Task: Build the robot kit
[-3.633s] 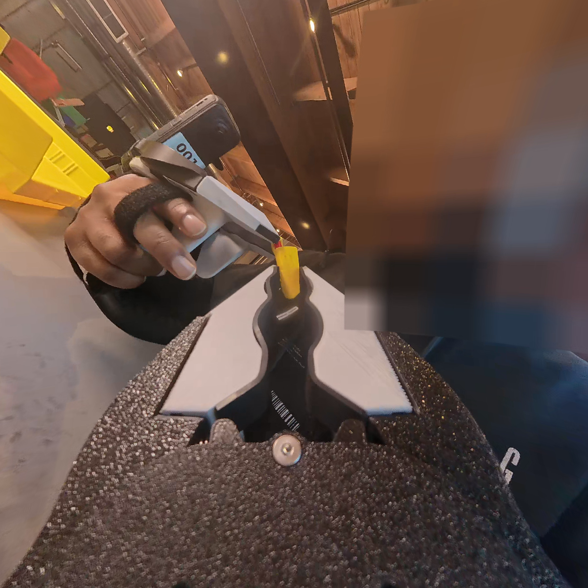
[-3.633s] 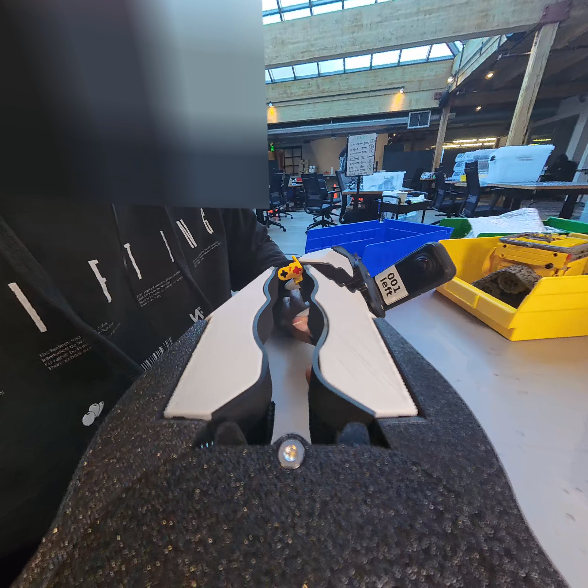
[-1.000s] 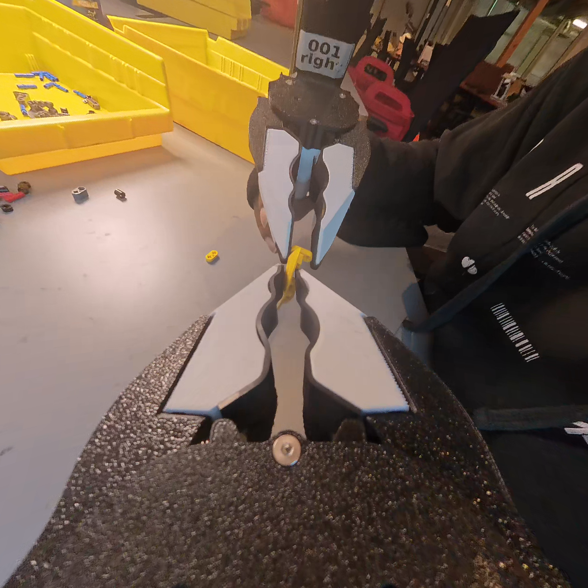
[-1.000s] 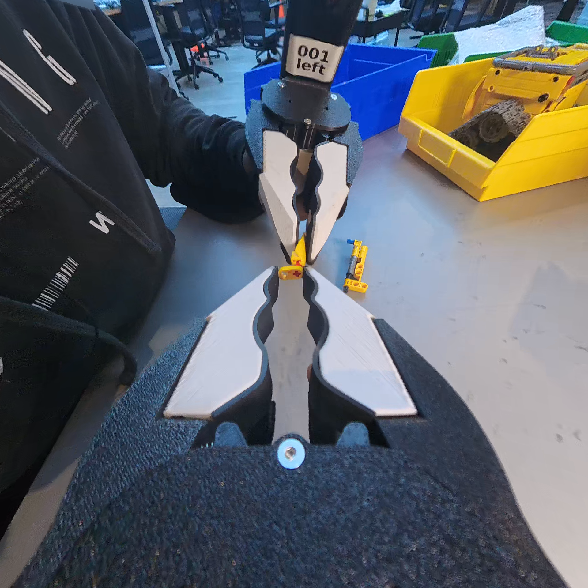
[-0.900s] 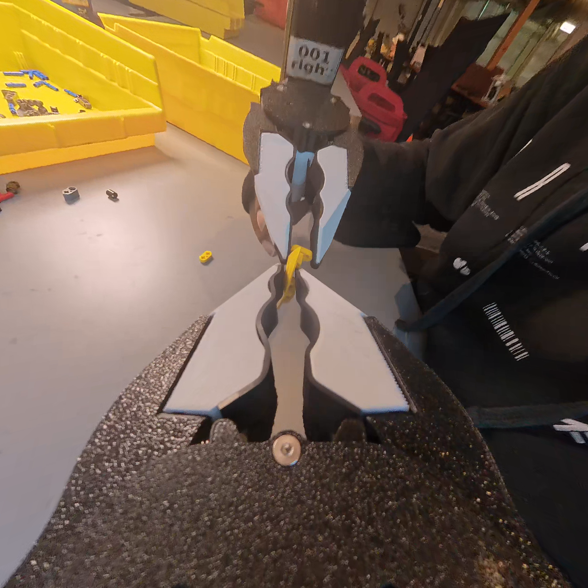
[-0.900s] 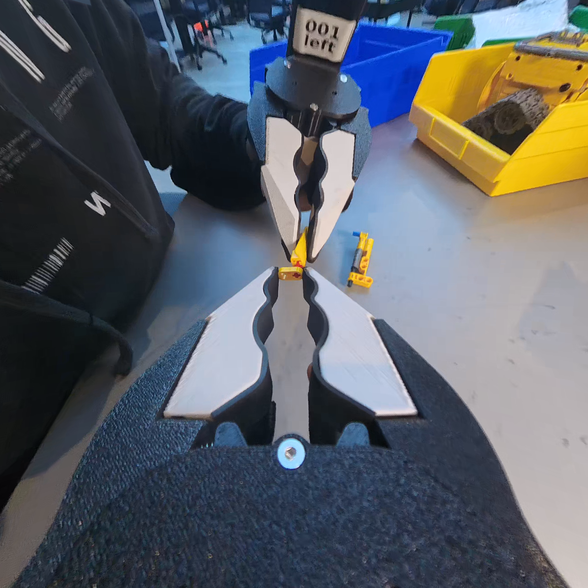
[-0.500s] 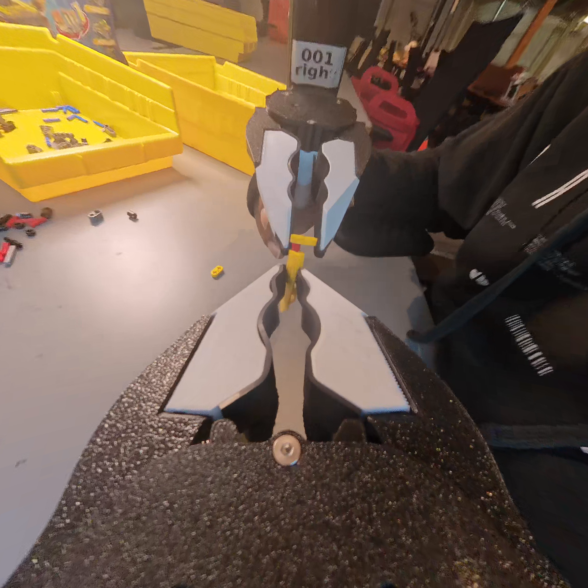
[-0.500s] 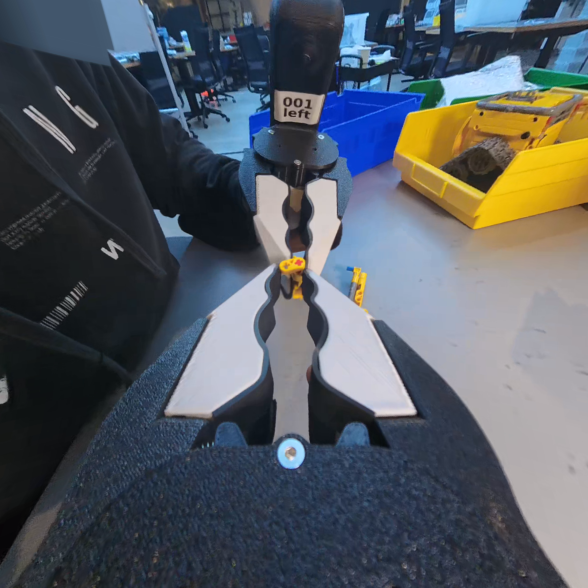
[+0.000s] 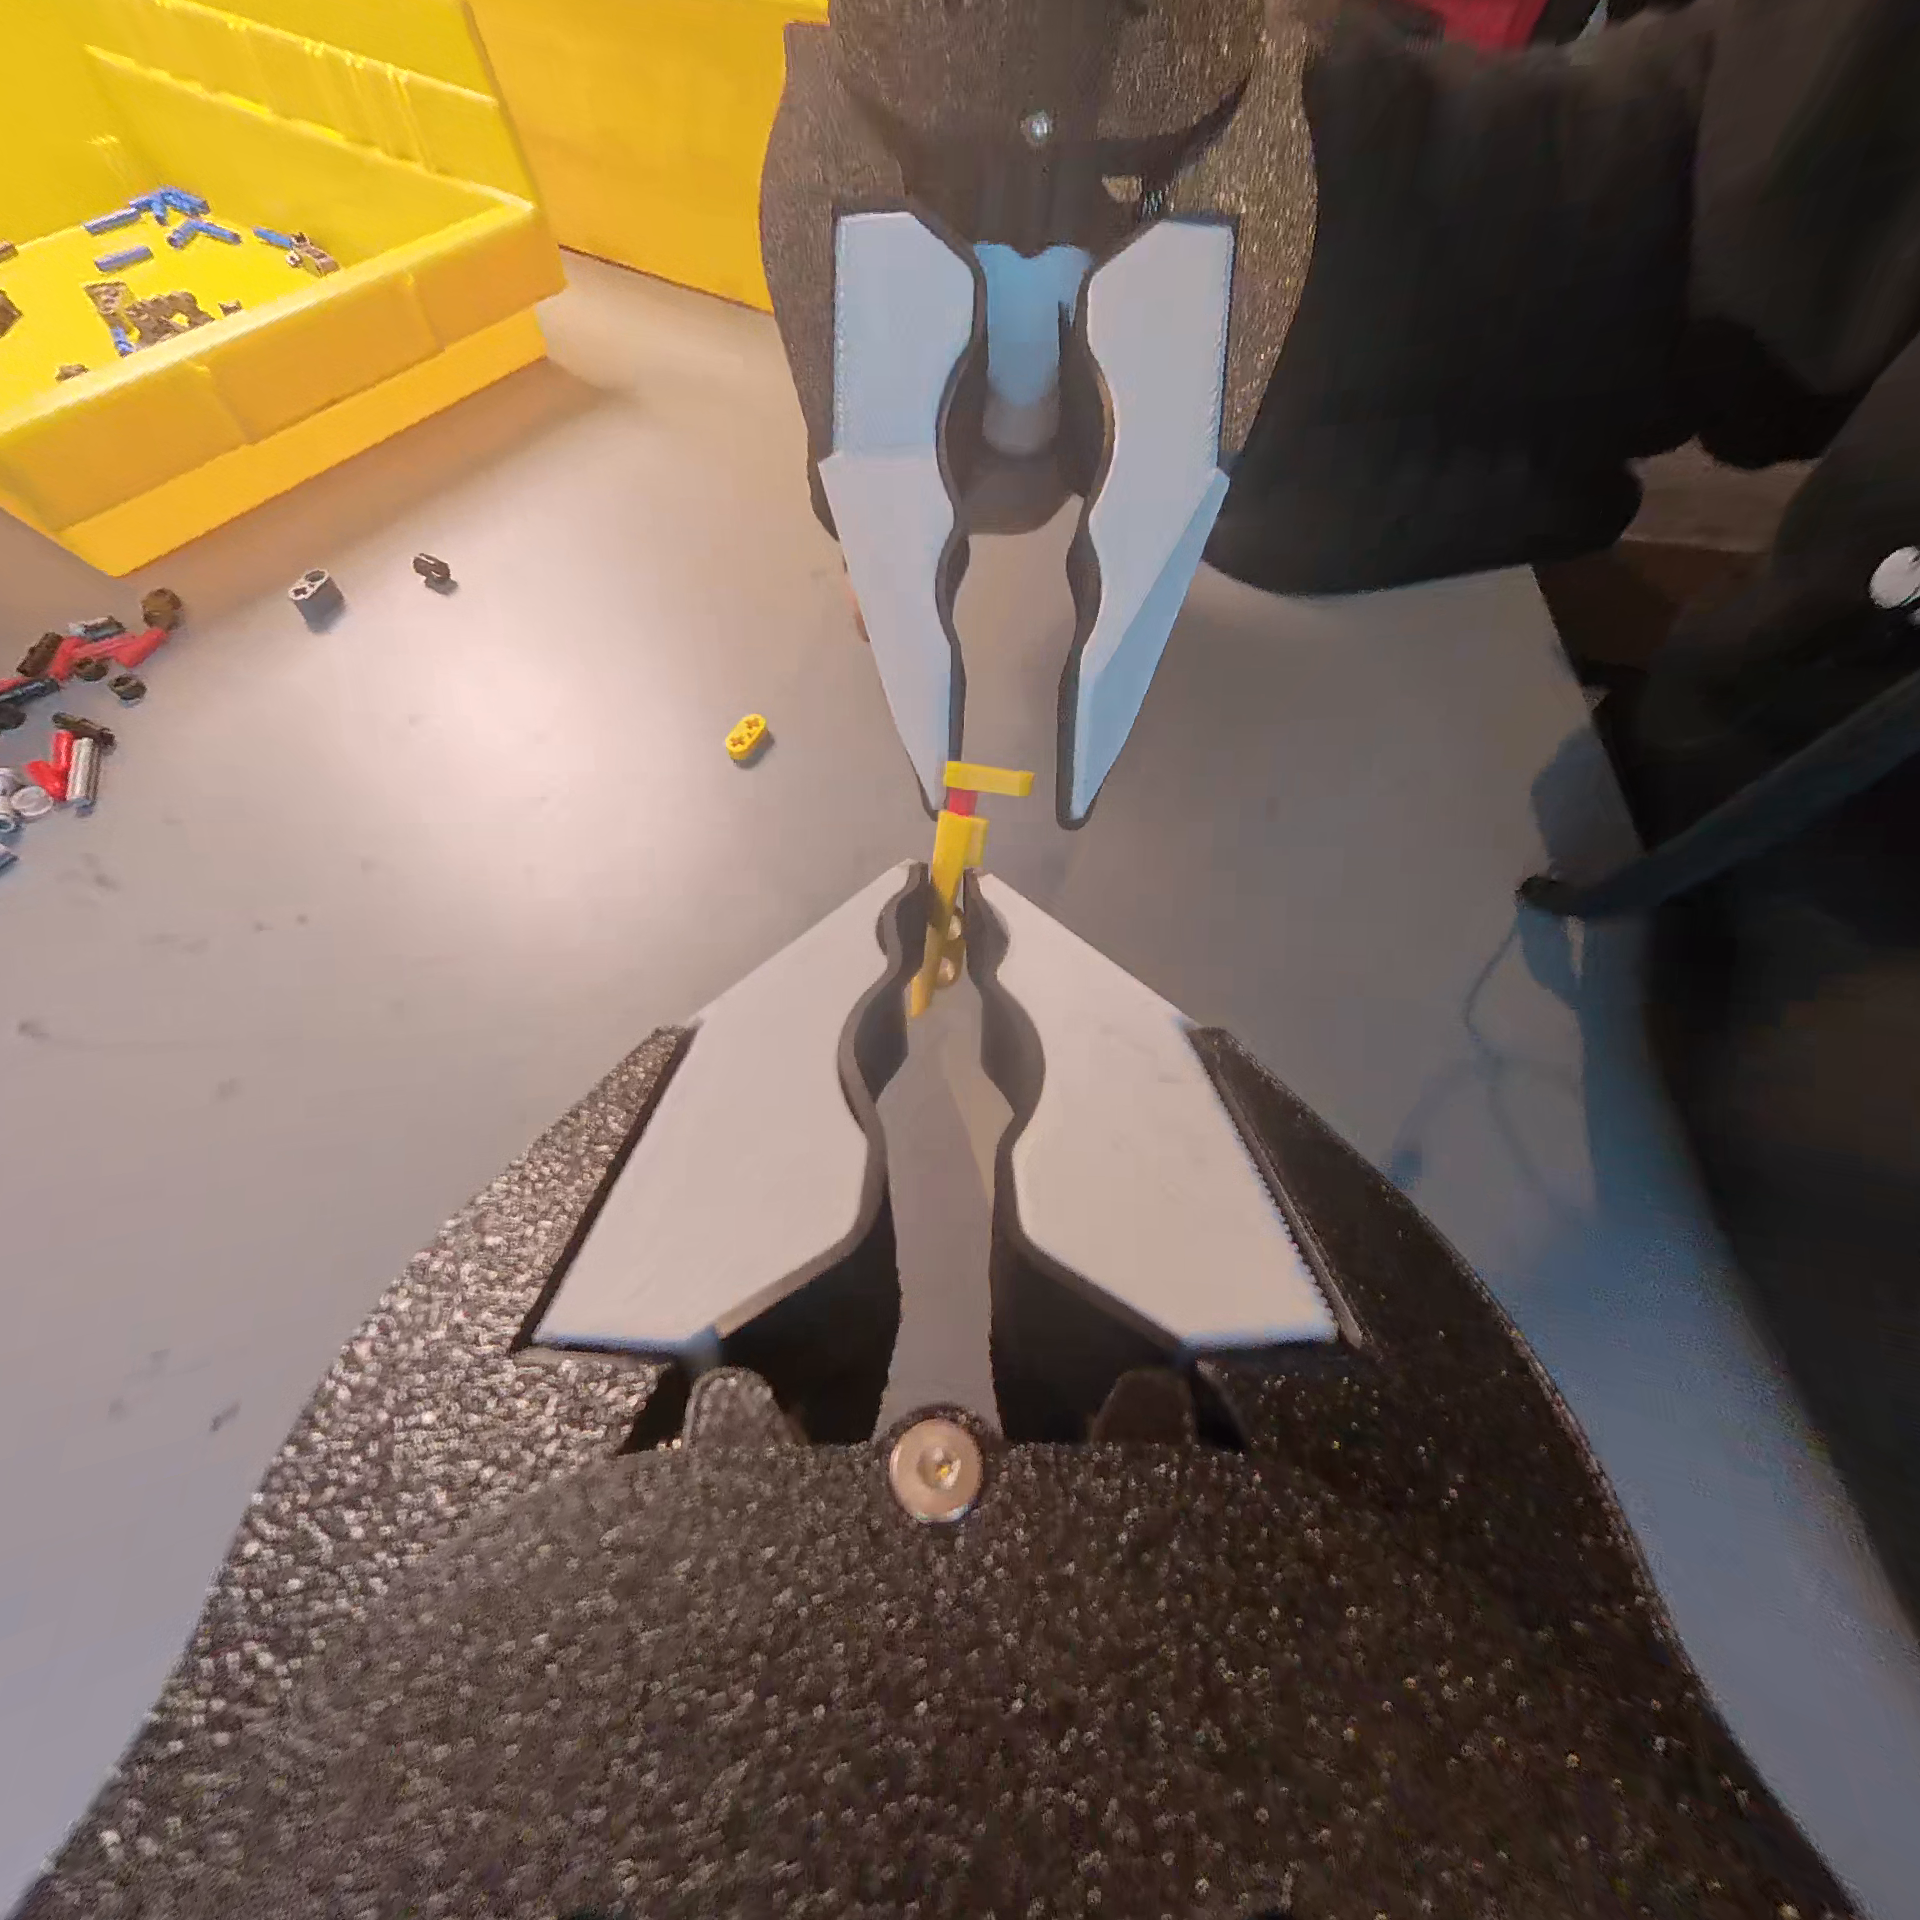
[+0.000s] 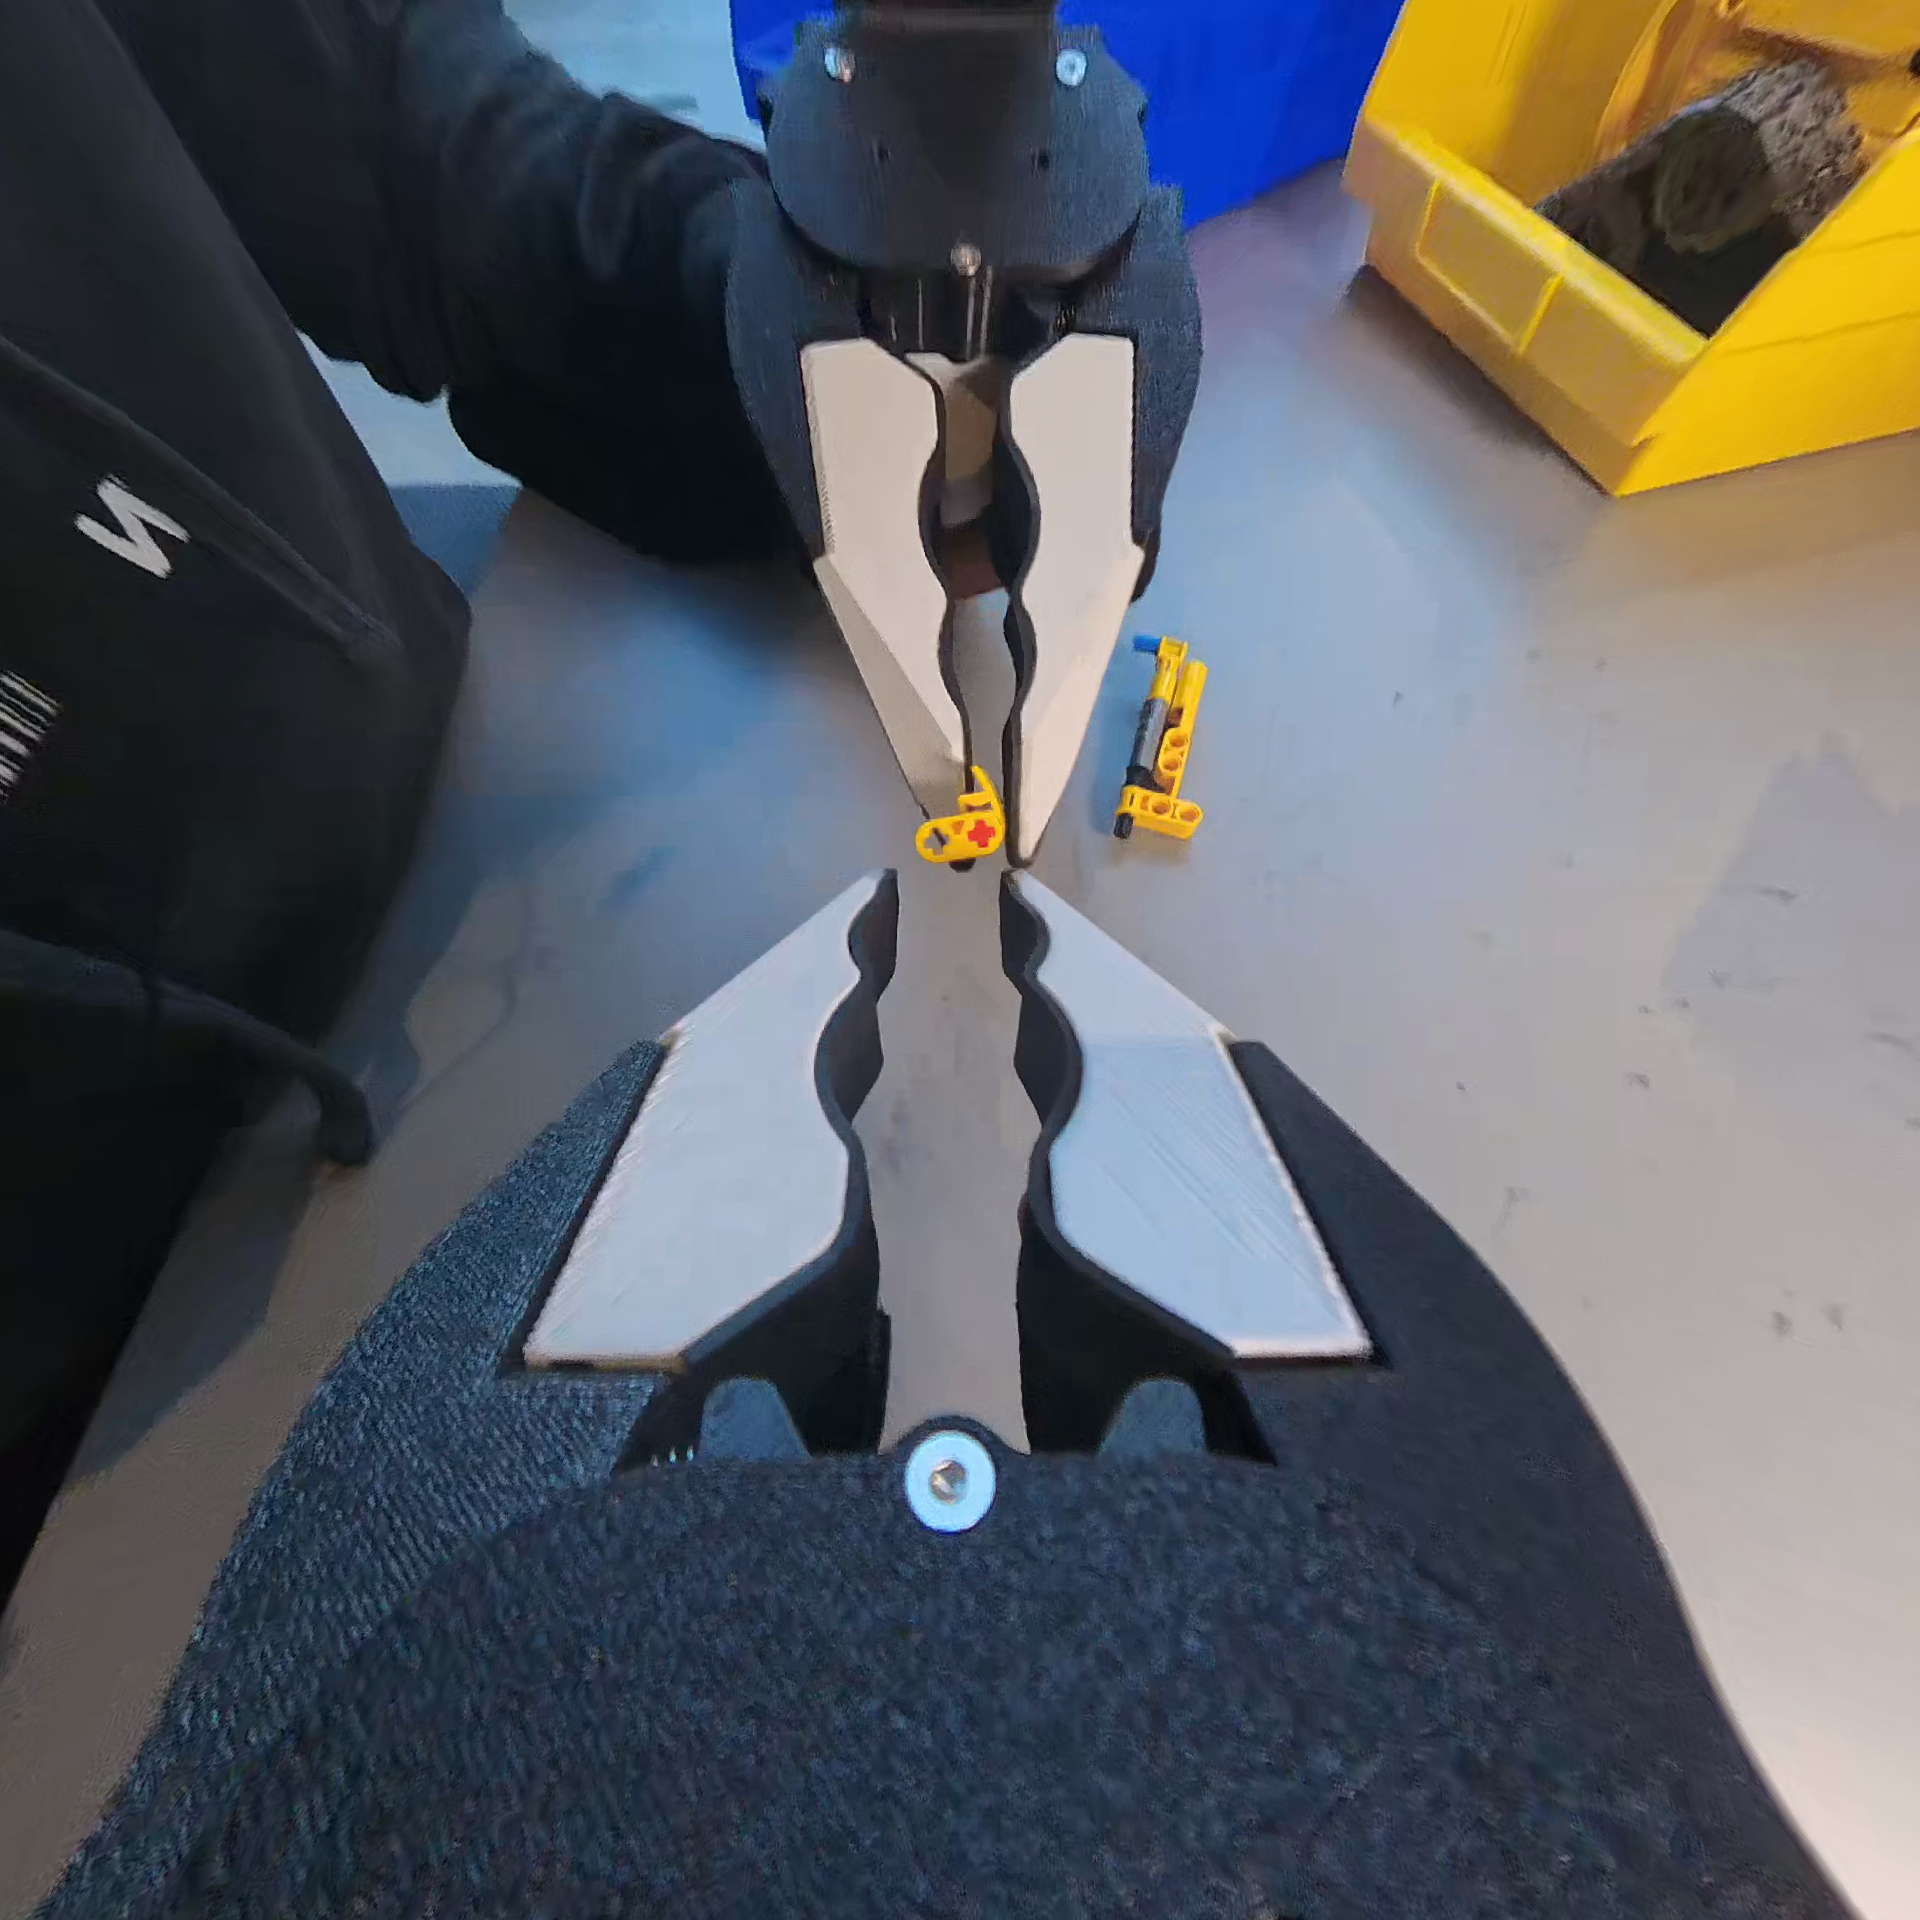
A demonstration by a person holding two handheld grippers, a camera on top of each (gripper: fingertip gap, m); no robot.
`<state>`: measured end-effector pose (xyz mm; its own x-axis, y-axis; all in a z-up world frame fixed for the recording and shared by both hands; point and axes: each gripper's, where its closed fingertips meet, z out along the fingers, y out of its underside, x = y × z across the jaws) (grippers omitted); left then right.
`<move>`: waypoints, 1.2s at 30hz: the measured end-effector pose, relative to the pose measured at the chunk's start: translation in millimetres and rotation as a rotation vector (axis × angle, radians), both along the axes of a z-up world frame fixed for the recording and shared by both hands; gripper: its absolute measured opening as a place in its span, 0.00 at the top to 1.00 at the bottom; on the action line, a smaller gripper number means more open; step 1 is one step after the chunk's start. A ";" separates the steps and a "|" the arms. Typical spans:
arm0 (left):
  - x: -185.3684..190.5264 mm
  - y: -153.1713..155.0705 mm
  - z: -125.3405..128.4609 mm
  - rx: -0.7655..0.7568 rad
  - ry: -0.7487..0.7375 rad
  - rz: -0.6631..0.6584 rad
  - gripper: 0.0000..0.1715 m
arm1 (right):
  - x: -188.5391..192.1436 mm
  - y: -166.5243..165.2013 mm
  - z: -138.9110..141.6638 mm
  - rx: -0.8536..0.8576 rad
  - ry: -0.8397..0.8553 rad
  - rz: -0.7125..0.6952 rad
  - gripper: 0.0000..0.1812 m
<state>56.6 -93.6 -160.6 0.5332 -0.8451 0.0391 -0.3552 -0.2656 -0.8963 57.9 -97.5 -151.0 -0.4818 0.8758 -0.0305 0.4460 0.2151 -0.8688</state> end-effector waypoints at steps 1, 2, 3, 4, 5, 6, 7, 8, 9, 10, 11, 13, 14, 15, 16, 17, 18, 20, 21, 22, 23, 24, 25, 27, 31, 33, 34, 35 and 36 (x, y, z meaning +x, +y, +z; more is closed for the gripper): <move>0.2 -0.3 -3.5 0.010 0.031 -0.003 0.97 | 0.9 -1.2 -3.4 0.026 -0.013 0.007 0.90; 1.2 -1.2 -6.3 0.012 0.048 -0.009 0.97 | 1.4 -1.9 -6.2 0.044 -0.024 0.011 0.91; 2.4 -2.0 -8.7 0.009 0.057 -0.013 0.97 | 1.7 -1.3 -9.0 0.072 -0.031 0.011 0.99; 3.1 -2.6 -11.6 0.006 0.071 -0.017 0.97 | 1.9 -0.4 -11.9 0.105 -0.034 0.013 1.00; 3.1 -2.5 -14.9 0.008 0.090 -0.017 0.97 | 3.1 -0.5 -15.2 0.127 -0.047 0.022 1.00; 2.9 -2.5 -17.5 0.009 0.106 -0.018 0.97 | 3.6 -1.5 -15.8 0.132 -0.046 0.030 1.00; 2.7 -2.5 -19.4 0.005 0.113 -0.018 0.97 | 2.9 -0.4 -14.5 0.128 -0.037 0.022 1.00; 2.1 -1.9 -20.6 0.000 0.115 -0.014 0.97 | 1.3 3.4 -12.6 0.130 -0.024 0.002 1.00; 1.0 -0.8 -21.7 -0.005 0.118 -0.007 0.97 | -0.2 8.6 -9.9 0.139 -0.006 -0.024 0.99; -0.1 0.1 -22.8 -0.011 0.120 0.000 0.97 | -1.5 13.0 -6.7 0.135 0.010 -0.048 0.91; -0.9 0.7 -23.8 -0.016 0.121 0.004 0.97 | -1.1 14.5 -4.5 0.117 0.011 -0.052 0.86; -1.5 1.9 -25.1 -0.024 0.124 0.011 0.97 | -1.3 17.7 1.5 0.090 0.035 -0.064 0.90; -1.8 2.1 -25.9 -0.029 0.127 0.014 0.97 | -2.4 21.2 4.0 0.088 0.050 -0.078 1.00; -2.1 2.4 -27.3 -0.036 0.132 0.017 0.97 | -3.2 24.3 5.4 0.082 0.057 -0.092 1.00; -2.4 2.7 -28.5 -0.040 0.139 0.022 0.97 | -2.8 25.2 5.6 0.068 0.054 -0.090 1.00; -2.6 2.8 -29.6 -0.044 0.144 0.025 0.97 | -2.4 26.1 5.6 0.053 0.052 -0.088 1.00; -3.0 2.6 -30.9 -0.050 0.149 0.027 0.97 | -1.9 27.2 4.4 0.044 0.047 -0.088 1.00; -4.2 2.1 -33.8 -0.062 0.162 0.030 0.97 | -1.5 30.2 0.4 0.052 0.036 -0.092 1.00; -4.9 1.2 -36.1 -0.073 0.171 0.029 0.97 | -1.7 30.2 -0.5 0.054 0.037 -0.089 0.98; -5.9 0.4 -39.0 -0.085 0.183 0.029 0.97 | -0.9 27.9 -2.2 0.046 0.024 -0.077 0.92; -7.1 0.3 -41.8 -0.091 0.200 0.031 0.97 | -0.3 26.0 -4.7 0.043 0.008 -0.066 0.90; -8.2 0.0 -44.6 -0.092 0.219 0.031 0.97 | -1.0 25.9 -6.6 0.052 0.005 -0.066 0.90; -9.0 -0.5 -48.0 -0.095 0.241 0.030 0.97 | -1.7 25.6 -9.0 0.061 0.002 -0.064 0.90; -9.6 -1.3 -52.9 -0.094 0.276 0.027 0.97 | -0.9 23.5 -16.8 0.067 -0.031 -0.051 0.90; -9.6 -2.1 -53.5 -0.108 0.270 0.022 0.97 | 3.5 19.7 -33.9 0.091 -0.105 -0.028 0.90; -10.0 -1.8 -53.6 -0.112 0.268 0.023 0.97 | 4.7 18.0 -36.8 0.101 -0.117 -0.020 0.90; -10.2 -1.6 -53.6 -0.107 0.271 0.023 0.97 | 4.7 16.9 -36.0 0.096 -0.115 -0.016 0.90; -10.1 -1.5 -53.7 -0.103 0.274 0.022 0.97 | 4.2 15.6 -34.9 0.089 -0.110 -0.013 0.90; -10.1 -1.6 -53.8 -0.102 0.275 0.022 0.97 | 3.5 13.8 -34.3 0.083 -0.108 -0.009 0.90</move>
